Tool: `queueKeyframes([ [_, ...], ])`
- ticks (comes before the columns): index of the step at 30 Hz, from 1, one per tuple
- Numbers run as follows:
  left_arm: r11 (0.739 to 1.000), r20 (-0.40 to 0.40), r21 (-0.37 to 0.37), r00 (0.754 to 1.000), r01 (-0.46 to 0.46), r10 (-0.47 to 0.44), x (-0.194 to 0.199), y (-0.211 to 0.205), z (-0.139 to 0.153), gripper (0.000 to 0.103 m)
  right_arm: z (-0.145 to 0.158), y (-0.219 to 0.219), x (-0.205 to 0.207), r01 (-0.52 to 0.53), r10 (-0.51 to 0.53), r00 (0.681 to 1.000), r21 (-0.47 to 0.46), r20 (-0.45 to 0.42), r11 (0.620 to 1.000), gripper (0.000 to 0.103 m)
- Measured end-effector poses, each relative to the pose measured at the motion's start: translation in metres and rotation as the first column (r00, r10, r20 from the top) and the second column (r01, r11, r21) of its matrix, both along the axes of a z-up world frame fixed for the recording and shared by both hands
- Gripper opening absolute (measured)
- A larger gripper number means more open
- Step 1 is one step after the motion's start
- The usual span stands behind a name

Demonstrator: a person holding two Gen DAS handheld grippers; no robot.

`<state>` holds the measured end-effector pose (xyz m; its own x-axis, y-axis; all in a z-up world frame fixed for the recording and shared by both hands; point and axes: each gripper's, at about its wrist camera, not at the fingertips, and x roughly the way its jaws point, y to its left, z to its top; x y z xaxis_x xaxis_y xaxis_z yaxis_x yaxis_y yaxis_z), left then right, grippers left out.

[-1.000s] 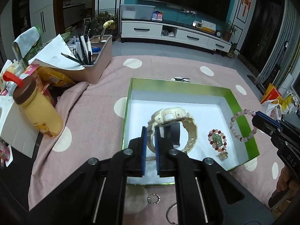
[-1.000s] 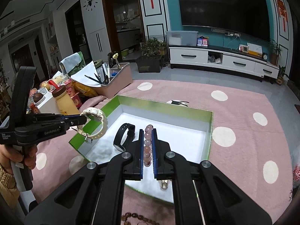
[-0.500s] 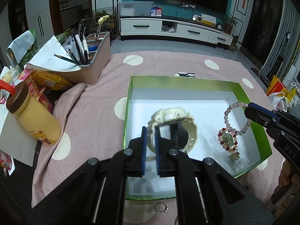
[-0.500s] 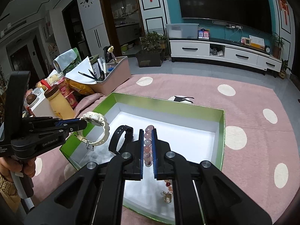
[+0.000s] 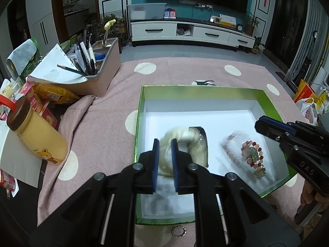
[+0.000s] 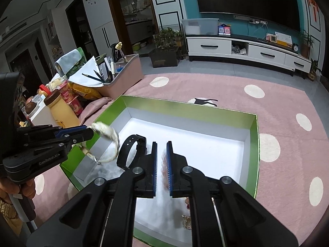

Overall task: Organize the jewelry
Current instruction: 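Open both tools to release the watch and bracelet in the box, then withdraw both open tools from the box toward the remaining jewelry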

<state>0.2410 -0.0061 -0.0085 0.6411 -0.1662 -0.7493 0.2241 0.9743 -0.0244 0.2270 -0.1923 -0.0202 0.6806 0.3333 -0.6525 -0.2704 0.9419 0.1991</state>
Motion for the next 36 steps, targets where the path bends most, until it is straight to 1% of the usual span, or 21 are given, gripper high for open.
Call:
queueKeyframes([
  [4,1.000,0.025,-0.007,1.000,0.005,-0.005,-0.005,-0.001,0.009,0.012,0.004,-0.002,-0.006,0.002,-0.002,1.000,0.011,0.008,1.000,0.019],
  [6,1.000,0.036,-0.004,0.999,0.007,-0.007,-0.009,-0.002,0.013,0.015,0.007,-0.004,-0.011,0.003,-0.003,1.000,0.018,0.014,1.000,0.022],
  [8,1.000,0.046,-0.006,0.999,0.011,-0.010,-0.015,-0.003,0.018,0.023,0.010,-0.007,-0.017,0.006,-0.007,1.000,0.026,0.022,1.000,0.026],
  [10,1.000,0.055,-0.004,0.998,0.015,-0.015,-0.020,-0.005,0.021,0.028,0.015,-0.010,-0.024,0.010,-0.011,1.000,0.035,0.029,0.999,0.030],
  [13,1.000,0.072,0.002,0.997,0.013,-0.013,-0.030,-0.006,0.027,0.044,0.022,-0.015,-0.036,0.015,-0.017,0.999,0.040,0.043,0.999,0.033],
  [15,1.000,0.079,0.003,0.997,0.012,-0.012,-0.037,-0.006,0.030,0.049,0.027,-0.019,-0.046,0.019,-0.022,0.998,0.044,0.054,0.999,0.037],
  [17,1.000,0.082,0.008,0.997,0.004,-0.005,-0.043,-0.006,0.032,0.061,0.031,-0.023,-0.056,0.024,-0.027,0.998,0.046,0.061,0.999,0.040],
  [18,1.000,0.085,0.014,0.996,0.000,-0.001,-0.048,-0.006,0.033,0.063,0.033,-0.025,-0.061,0.028,-0.031,0.997,0.048,0.065,0.998,0.044],
  [20,1.000,0.091,0.029,0.996,-0.011,0.008,-0.055,-0.007,0.035,0.072,0.035,-0.029,-0.071,0.037,-0.041,0.997,0.053,0.070,0.998,0.048],
  [21,0.998,0.099,0.050,0.995,-0.025,0.020,-0.061,-0.008,0.035,0.074,0.037,-0.032,-0.078,0.043,-0.047,0.996,0.054,0.072,0.998,0.053],
  [23,0.996,0.111,0.081,0.993,-0.036,0.027,-0.072,-0.009,0.035,0.077,0.038,-0.035,-0.089,0.059,-0.063,0.995,0.051,0.078,0.997,0.060],
  [25,0.996,0.112,0.084,0.993,-0.039,0.030,-0.080,-0.010,0.036,0.083,0.039,-0.037,-0.101,0.075,-0.078,0.994,0.038,0.077,0.996,0.065],
  [27,0.995,0.117,0.091,0.993,-0.047,0.037,-0.091,-0.011,0.037,0.084,0.039,-0.040,-0.113,0.097,-0.099,0.992,0.025,0.082,0.995,0.072],
  [29,0.994,0.124,0.098,0.992,-0.050,0.038,-0.101,-0.013,0.039,0.088,0.039,-0.043,-0.123,0.105,-0.107,0.991,0.028,0.080,0.994,0.074],
  [32,0.994,0.133,0.096,0.991,-0.047,0.034,-0.115,-0.016,0.043,0.090,0.039,-0.048,-0.135,0.120,-0.122,0.990,0.035,0.074,0.992,0.075],
  [33,0.994,0.135,0.095,0.990,-0.047,0.034,-0.121,-0.017,0.045,0.090,0.039,-0.050,-0.140,0.123,-0.126,0.989,0.039,0.073,0.992,0.078],
  [36,0.995,0.142,0.092,0.989,-0.047,0.034,-0.133,-0.019,0.048,0.092,0.040,-0.055,-0.153,0.139,-0.142,0.987,0.048,0.076,0.989,0.083],
])
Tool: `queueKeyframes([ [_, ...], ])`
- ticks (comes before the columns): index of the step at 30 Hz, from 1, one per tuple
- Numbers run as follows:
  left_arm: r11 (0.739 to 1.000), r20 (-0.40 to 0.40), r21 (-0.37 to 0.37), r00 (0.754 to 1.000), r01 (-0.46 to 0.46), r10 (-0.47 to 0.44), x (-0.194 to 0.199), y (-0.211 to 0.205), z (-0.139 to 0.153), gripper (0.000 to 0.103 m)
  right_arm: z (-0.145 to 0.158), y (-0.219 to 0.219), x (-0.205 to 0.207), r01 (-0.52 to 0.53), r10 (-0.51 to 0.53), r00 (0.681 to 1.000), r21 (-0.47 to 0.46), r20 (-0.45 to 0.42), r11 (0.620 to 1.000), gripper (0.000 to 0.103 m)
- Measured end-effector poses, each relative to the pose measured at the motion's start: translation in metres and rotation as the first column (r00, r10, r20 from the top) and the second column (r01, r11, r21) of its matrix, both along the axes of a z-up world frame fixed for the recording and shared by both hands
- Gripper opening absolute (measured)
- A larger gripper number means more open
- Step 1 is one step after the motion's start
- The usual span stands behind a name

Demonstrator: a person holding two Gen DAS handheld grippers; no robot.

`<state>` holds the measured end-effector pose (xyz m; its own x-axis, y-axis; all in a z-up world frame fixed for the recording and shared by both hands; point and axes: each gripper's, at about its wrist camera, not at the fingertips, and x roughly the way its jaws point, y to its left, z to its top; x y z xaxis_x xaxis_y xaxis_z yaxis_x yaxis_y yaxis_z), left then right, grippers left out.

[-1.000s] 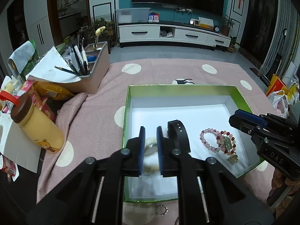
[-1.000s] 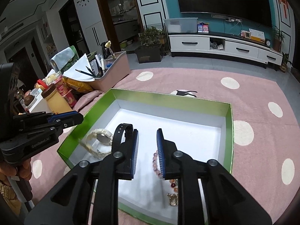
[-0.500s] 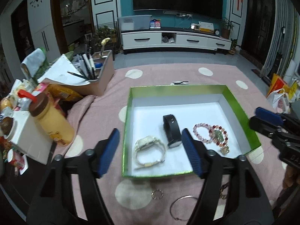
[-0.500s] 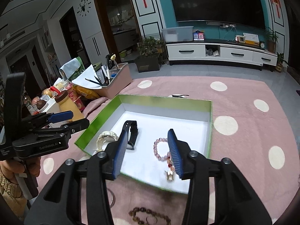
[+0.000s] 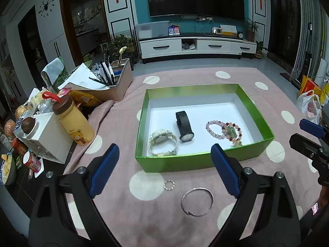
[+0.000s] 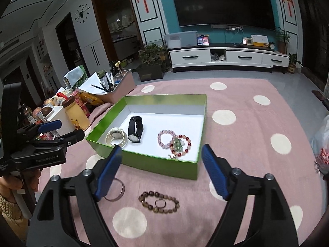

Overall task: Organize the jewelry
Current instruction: 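Withdraw both open tools from the box toward the remaining jewelry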

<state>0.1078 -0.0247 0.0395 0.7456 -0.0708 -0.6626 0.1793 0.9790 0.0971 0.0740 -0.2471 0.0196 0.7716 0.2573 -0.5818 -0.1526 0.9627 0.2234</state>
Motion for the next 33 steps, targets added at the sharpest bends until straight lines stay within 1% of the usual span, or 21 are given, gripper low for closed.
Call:
queueKeyframes([
  [7,1.000,0.015,-0.006,1.000,0.000,0.000,-0.024,-0.003,0.007,0.094,0.003,-0.004,-0.022,0.006,-0.006,1.000,0.000,0.005,1.000,0.083],
  [9,1.000,0.015,-0.008,1.000,-0.001,0.001,-0.030,-0.004,0.007,0.096,0.003,-0.004,-0.028,0.009,-0.009,1.000,-0.006,0.003,1.000,0.090],
  [12,1.000,0.010,-0.011,1.000,-0.025,0.025,-0.036,-0.001,0.003,0.101,0.000,-0.003,-0.036,0.014,-0.014,1.000,-0.020,-0.017,1.000,0.095],
  [14,0.999,-0.013,-0.026,0.999,-0.045,0.045,-0.039,0.006,-0.004,0.101,-0.004,-0.003,-0.040,0.011,-0.012,0.999,-0.030,-0.039,0.999,0.095],
  [16,0.997,-0.055,-0.047,0.996,-0.067,0.064,-0.041,0.014,-0.015,0.101,-0.012,-0.003,-0.045,0.011,-0.014,0.998,-0.044,-0.066,0.999,0.095],
  [18,0.995,-0.080,-0.051,0.994,-0.082,0.078,-0.043,0.022,-0.025,0.101,-0.019,-0.005,-0.050,0.012,-0.016,0.996,-0.048,-0.085,0.999,0.095],
  [23,0.989,-0.141,-0.085,0.984,-0.118,0.106,-0.053,0.042,-0.051,0.101,-0.040,-0.015,-0.056,0.038,-0.042,0.988,-0.026,-0.146,0.999,0.095],
  [29,0.985,-0.185,-0.118,0.978,-0.124,0.101,-0.068,0.055,-0.075,0.101,-0.061,-0.015,-0.060,0.044,-0.048,0.980,-0.023,-0.193,0.999,0.095],
  [33,0.986,-0.190,-0.129,0.978,-0.107,0.081,-0.072,0.051,-0.081,0.101,-0.068,-0.012,-0.058,0.035,-0.039,0.977,-0.022,-0.211,0.999,0.095],
])
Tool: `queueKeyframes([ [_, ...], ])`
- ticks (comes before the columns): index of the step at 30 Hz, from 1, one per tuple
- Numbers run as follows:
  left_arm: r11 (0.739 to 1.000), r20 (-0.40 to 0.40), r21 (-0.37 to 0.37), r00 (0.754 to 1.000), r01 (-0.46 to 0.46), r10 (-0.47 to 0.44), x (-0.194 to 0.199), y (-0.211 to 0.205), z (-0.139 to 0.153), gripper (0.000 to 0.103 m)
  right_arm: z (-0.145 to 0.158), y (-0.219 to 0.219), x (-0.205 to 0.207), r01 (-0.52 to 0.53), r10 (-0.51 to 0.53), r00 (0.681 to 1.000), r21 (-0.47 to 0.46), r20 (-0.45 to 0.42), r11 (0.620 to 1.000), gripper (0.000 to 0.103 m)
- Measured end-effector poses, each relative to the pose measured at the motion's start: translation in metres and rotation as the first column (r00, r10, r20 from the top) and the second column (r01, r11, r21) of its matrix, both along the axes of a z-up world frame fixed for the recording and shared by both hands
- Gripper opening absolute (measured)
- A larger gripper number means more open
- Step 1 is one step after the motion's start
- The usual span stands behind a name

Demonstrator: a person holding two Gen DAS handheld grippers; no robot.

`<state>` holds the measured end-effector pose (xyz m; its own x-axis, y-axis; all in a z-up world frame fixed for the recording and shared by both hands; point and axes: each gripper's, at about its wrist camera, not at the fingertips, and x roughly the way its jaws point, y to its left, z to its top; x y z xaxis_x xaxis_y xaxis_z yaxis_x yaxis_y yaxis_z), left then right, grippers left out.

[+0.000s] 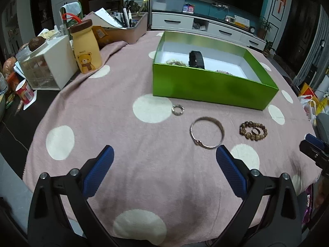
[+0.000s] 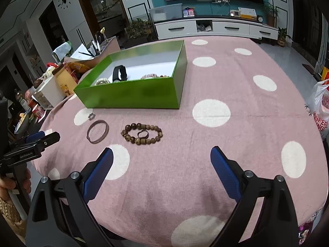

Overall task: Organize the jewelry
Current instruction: 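Withdraw both open tools from the box toward the remaining jewelry, then move the left tool to the silver bangle while the right tool approaches the wooden bead bracelet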

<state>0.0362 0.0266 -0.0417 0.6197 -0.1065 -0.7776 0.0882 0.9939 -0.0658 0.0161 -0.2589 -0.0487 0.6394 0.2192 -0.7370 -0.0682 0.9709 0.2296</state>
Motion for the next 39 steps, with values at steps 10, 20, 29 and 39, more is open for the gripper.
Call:
queueKeyframes([
  [10,0.999,-0.036,-0.015,0.998,0.047,-0.047,0.017,-0.019,-0.015,0.084,-0.015,0.005,0.013,-0.015,0.015,1.000,-0.001,-0.016,1.000,0.091],
  [20,0.997,-0.057,-0.007,0.996,0.071,-0.071,0.045,-0.039,-0.028,0.061,-0.025,0.016,0.038,-0.057,0.057,0.998,-0.048,-0.004,0.997,0.055],
  [29,0.995,-0.071,0.038,0.994,0.089,-0.086,0.058,-0.046,-0.042,0.046,-0.039,0.025,0.060,-0.078,0.076,0.997,-0.124,-0.018,0.989,0.034],
  [39,0.986,-0.063,0.061,0.987,0.152,-0.148,0.057,-0.056,-0.048,0.021,-0.050,0.043,0.069,-0.142,0.137,0.990,-0.208,-0.041,0.968,0.012],
])
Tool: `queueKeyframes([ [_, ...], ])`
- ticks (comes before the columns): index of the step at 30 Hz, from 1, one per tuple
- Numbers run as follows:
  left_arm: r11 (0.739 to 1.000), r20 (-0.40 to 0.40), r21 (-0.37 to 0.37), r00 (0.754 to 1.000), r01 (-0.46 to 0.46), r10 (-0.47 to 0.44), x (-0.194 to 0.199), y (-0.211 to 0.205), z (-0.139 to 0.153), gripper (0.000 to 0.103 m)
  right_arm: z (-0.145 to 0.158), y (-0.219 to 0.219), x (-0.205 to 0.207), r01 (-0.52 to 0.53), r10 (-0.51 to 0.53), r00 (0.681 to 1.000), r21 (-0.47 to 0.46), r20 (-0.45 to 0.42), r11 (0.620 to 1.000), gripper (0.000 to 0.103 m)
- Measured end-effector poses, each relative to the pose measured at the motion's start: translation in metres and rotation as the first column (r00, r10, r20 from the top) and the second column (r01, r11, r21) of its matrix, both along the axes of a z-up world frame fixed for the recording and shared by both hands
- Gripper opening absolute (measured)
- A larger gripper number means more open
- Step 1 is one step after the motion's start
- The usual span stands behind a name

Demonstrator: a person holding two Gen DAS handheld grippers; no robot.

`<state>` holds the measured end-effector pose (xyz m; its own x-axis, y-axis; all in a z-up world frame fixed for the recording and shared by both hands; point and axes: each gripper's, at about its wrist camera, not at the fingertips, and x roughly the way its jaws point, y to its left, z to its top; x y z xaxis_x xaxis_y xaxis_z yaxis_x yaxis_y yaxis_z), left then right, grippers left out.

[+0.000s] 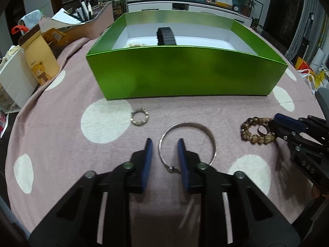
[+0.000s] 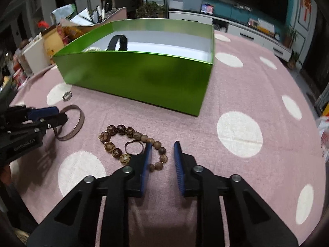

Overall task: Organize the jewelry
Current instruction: 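Move the left tool to the silver bangle while the right tool approaches the wooden bead bracelet, then close the left tool on the silver bangle while the right tool grasps the wooden bead bracelet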

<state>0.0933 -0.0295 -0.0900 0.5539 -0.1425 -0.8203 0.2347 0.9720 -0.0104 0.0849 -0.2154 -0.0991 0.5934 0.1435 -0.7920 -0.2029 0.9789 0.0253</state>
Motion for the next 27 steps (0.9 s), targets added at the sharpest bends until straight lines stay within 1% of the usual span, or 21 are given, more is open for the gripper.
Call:
queueKeyframes([
  [2,1.000,0.005,-0.007,1.000,0.013,-0.013,-0.001,-0.001,0.000,0.012,0.000,0.002,0.001,-0.004,0.004,1.000,-0.011,0.005,1.000,0.007],
  [3,1.000,0.005,-0.016,1.000,0.017,-0.017,-0.001,0.000,0.000,0.009,0.000,0.002,0.000,-0.006,0.007,1.000,-0.015,0.007,1.000,0.007],
  [4,0.999,0.003,-0.027,1.000,0.020,-0.020,0.000,0.001,0.000,0.003,0.000,0.002,0.000,-0.011,0.011,1.000,-0.011,0.007,1.000,0.007],
  [7,0.998,-0.004,-0.054,1.000,0.023,-0.023,0.001,0.004,0.001,0.003,0.005,0.003,-0.003,-0.018,0.018,0.999,0.000,0.026,1.000,0.007],
  [10,0.997,0.003,-0.079,1.000,0.018,-0.018,0.000,0.007,0.005,0.003,0.016,0.003,-0.007,-0.027,0.026,0.998,0.018,0.059,0.999,0.007],
  [16,0.995,0.034,-0.094,0.999,0.021,-0.018,-0.003,0.007,0.019,0.003,0.043,0.008,-0.016,-0.063,0.057,0.990,0.043,0.127,0.997,0.007],
  [27,0.993,0.115,-0.115,0.993,0.030,-0.017,-0.012,0.011,0.057,0.003,0.088,0.011,-0.028,-0.098,0.081,0.969,0.062,0.234,0.993,0.007],
])
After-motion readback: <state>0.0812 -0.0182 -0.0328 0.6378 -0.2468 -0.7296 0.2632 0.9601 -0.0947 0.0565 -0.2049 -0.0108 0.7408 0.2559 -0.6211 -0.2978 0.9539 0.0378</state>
